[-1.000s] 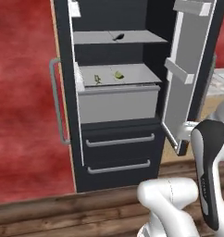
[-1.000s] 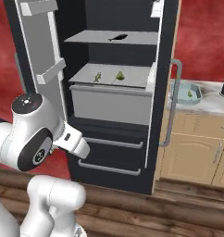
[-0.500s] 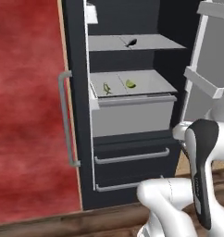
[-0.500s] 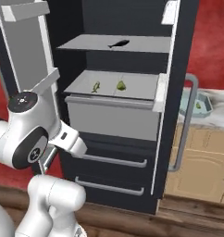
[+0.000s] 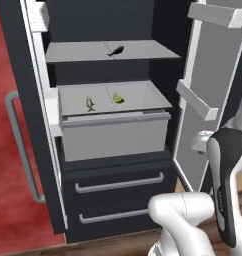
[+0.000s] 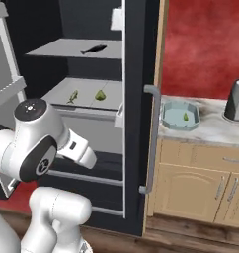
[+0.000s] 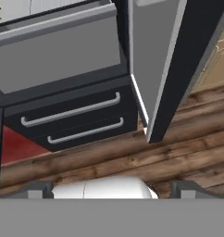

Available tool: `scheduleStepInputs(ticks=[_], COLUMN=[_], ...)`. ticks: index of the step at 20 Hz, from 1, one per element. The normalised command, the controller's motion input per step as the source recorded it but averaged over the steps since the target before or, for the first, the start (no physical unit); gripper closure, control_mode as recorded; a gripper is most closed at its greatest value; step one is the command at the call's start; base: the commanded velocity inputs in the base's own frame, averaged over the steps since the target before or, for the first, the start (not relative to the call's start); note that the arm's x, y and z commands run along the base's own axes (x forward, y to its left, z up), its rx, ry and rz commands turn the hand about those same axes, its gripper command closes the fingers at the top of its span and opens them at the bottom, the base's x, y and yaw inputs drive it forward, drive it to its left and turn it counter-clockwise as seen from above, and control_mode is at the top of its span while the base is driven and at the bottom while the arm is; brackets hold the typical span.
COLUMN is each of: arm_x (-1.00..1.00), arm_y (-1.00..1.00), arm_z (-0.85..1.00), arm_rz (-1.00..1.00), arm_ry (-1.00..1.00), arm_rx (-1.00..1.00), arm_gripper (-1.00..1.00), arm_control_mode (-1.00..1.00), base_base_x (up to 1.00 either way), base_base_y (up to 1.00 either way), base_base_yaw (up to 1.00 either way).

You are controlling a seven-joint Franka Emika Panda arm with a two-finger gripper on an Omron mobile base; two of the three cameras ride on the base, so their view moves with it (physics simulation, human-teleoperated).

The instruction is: Place one lemon wedge and one fish in each tupperware on the nearby counter, to pack two identical lunches.

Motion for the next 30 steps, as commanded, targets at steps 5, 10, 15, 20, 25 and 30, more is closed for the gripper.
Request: scheduleStepInputs(ticks=[5, 10, 15, 20, 25, 30], arm_x=[0.0, 0.0, 0.0, 0.0, 0.0, 0.0], arm_y=[0.0, 0.0, 0.0, 0.0, 0.0, 0.0], arm_z=[0.0, 0.0, 0.0, 0.0, 0.0, 0.0], arm_rz=[0.0, 0.0, 0.0, 0.0, 0.0, 0.0], arm_ry=[0.0, 0.0, 0.0, 0.0, 0.0, 0.0], arm_rx=[0.0, 0.0, 0.0, 0.0, 0.0, 0.0], arm_gripper=[-1.0, -1.0, -1.0, -1.0, -1.0, -1.0], arm_control_mode=[1.0, 1.0, 1.0, 1.0, 1.0, 1.0], base_base_x=[0.27, 0.11, 0.39, 0.66, 1.0, 1.0], base_base_y=[0.41, 0.48, 0.3, 0.0, 0.0, 0.01], base_base_yaw=[0.0, 0.0, 0.0, 0.0, 0.0, 0.0])
